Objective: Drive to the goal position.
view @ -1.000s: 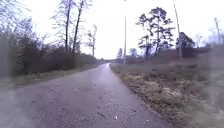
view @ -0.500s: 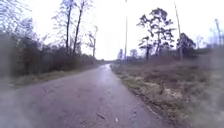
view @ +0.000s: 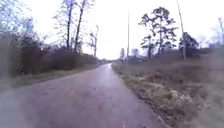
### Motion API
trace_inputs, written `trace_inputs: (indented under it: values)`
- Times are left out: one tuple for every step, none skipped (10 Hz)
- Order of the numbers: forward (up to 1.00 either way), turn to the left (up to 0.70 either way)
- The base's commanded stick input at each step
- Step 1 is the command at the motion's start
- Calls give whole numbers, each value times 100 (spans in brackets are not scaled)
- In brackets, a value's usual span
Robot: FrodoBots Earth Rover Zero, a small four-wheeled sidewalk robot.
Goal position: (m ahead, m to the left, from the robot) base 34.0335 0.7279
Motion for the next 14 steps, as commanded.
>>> trace_inputs:
  values:
    - [100, 0]
    - [100, 0]
    - [100, 0]
    - [100, 0]
    - [100, 0]
    - [100, 0]
    - [100, 0]
    - [100, 0]
    - [100, 0]
    - [100, -5]
    - [100, -14]
    - [100, -37]
    - [100, -38]
    - [100, 0]
